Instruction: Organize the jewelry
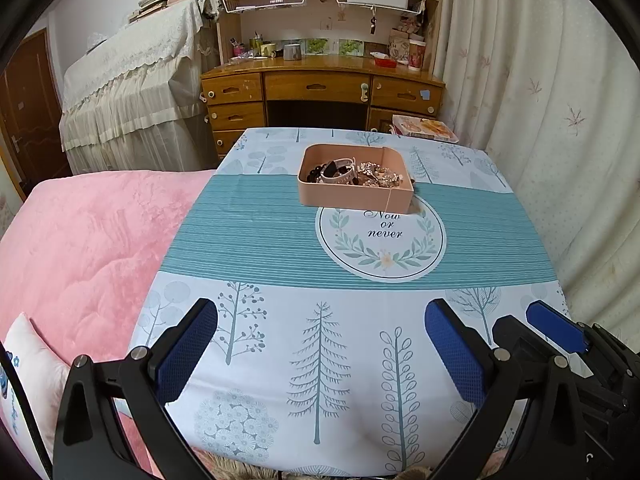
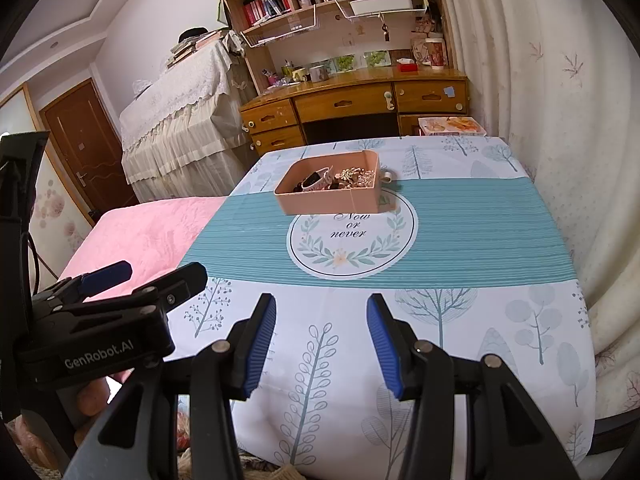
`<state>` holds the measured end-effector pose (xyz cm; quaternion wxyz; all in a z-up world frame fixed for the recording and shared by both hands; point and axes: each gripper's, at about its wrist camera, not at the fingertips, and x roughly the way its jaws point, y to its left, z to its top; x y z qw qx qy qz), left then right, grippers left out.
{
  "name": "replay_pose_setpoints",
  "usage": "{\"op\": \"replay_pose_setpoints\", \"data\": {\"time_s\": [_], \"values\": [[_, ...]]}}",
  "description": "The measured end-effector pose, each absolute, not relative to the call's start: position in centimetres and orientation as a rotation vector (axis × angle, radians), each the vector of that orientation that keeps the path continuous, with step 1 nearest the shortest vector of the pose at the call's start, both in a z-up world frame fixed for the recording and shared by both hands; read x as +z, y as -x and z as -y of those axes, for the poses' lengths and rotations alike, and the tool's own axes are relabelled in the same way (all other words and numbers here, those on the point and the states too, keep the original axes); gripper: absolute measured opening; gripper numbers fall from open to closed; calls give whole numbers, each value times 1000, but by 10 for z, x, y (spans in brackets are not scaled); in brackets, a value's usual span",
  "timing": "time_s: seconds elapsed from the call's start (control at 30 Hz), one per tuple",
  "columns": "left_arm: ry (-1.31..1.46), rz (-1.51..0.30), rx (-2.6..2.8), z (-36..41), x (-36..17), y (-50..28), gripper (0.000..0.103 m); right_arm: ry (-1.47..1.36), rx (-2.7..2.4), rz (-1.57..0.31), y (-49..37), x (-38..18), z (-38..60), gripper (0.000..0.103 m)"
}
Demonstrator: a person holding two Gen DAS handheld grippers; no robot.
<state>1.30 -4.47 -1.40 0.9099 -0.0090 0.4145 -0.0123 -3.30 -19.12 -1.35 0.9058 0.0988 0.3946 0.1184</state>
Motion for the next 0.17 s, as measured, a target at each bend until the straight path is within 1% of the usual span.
{"op": "replay_pose_setpoints", "data": {"time_s": [0.17], "values": [[21,-865,-27,46,-13,-17,102,-205,245,-818,34,-14,190,48]]}}
